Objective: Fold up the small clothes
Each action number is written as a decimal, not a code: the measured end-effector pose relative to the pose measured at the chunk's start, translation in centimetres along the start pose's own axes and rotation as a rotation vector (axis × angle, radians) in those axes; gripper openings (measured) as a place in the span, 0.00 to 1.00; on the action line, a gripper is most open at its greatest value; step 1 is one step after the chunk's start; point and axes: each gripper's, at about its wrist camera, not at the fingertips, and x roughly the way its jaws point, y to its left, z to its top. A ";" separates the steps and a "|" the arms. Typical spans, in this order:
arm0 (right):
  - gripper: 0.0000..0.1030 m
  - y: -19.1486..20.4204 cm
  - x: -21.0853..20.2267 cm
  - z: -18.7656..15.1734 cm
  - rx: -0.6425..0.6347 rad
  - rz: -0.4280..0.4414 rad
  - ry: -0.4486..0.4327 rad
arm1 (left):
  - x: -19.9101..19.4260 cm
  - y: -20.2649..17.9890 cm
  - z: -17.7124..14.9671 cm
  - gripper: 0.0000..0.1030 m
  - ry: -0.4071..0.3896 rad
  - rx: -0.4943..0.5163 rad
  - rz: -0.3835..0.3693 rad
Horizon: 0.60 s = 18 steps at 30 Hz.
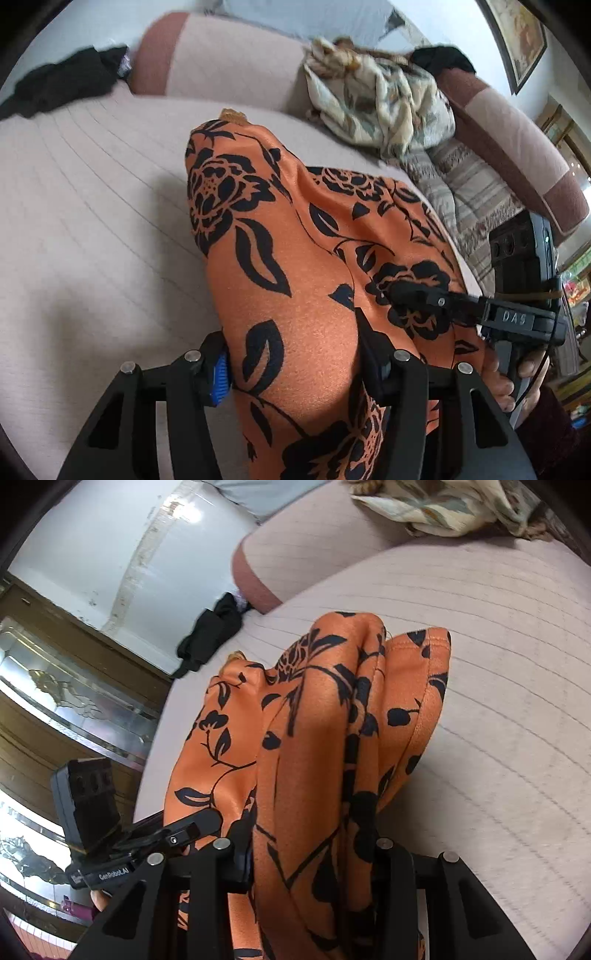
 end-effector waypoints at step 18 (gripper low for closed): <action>0.38 8.1 6.4 -0.7 -0.025 0.122 0.018 | -6.4 7.7 -1.6 0.56 -0.060 -0.122 0.088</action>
